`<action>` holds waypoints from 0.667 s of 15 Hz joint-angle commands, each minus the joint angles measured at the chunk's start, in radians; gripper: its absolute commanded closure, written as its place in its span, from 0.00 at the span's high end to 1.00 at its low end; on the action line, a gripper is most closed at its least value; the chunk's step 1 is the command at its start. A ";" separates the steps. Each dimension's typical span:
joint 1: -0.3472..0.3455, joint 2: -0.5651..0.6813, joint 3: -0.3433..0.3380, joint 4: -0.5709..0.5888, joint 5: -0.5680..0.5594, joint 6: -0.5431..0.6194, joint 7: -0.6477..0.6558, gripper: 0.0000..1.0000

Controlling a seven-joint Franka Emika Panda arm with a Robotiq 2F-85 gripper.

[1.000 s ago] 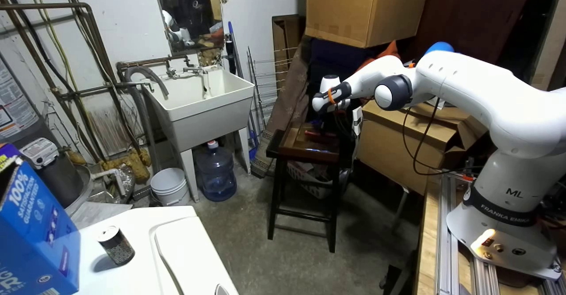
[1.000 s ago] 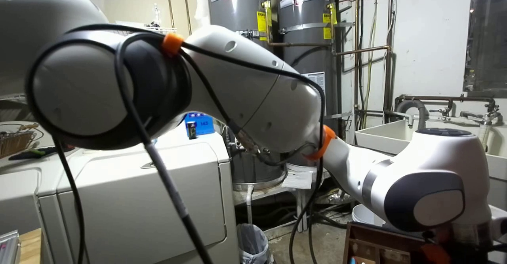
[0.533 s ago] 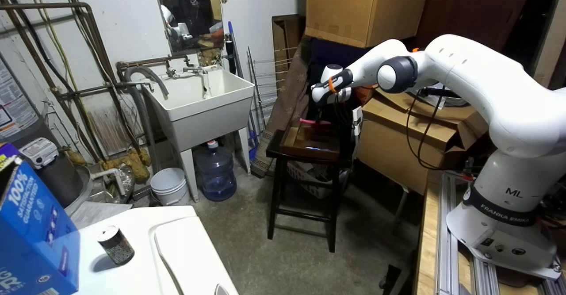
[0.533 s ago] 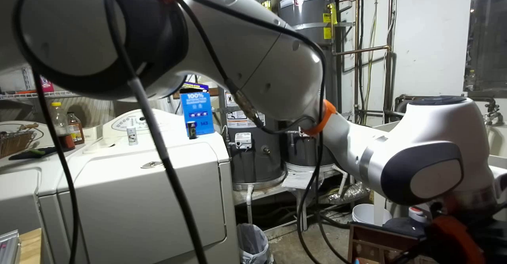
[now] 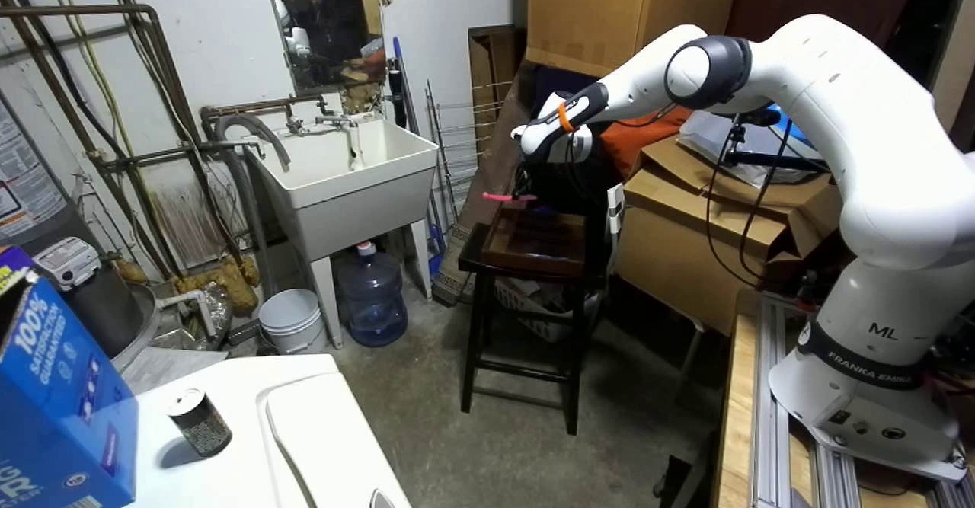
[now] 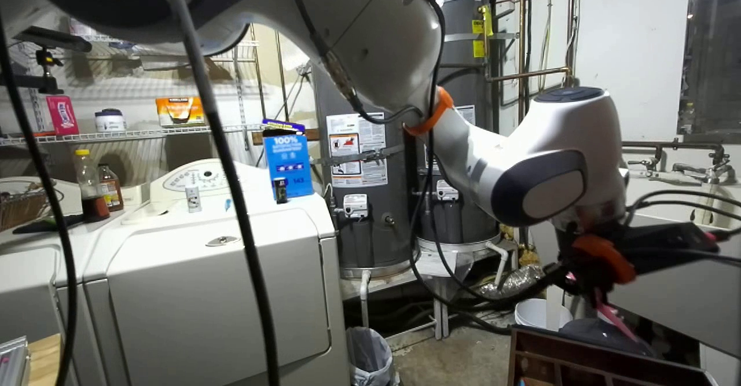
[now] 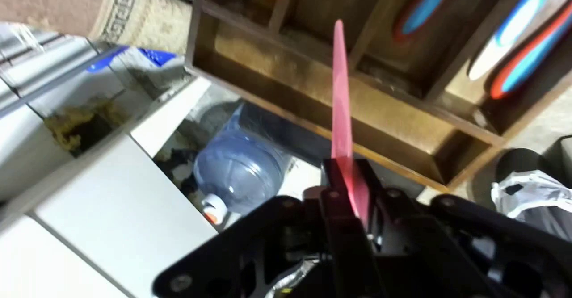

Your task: Move the pink thing from the utensil organizer to the washing machine

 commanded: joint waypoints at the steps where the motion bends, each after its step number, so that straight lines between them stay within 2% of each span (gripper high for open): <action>1: 0.033 -0.168 0.044 -0.229 -0.039 0.042 -0.070 0.03; 4: 0.134 -0.234 0.018 -0.325 -0.047 0.036 -0.081 0.03; 10: 0.391 -0.300 -0.077 -0.476 -0.140 0.053 -0.043 0.03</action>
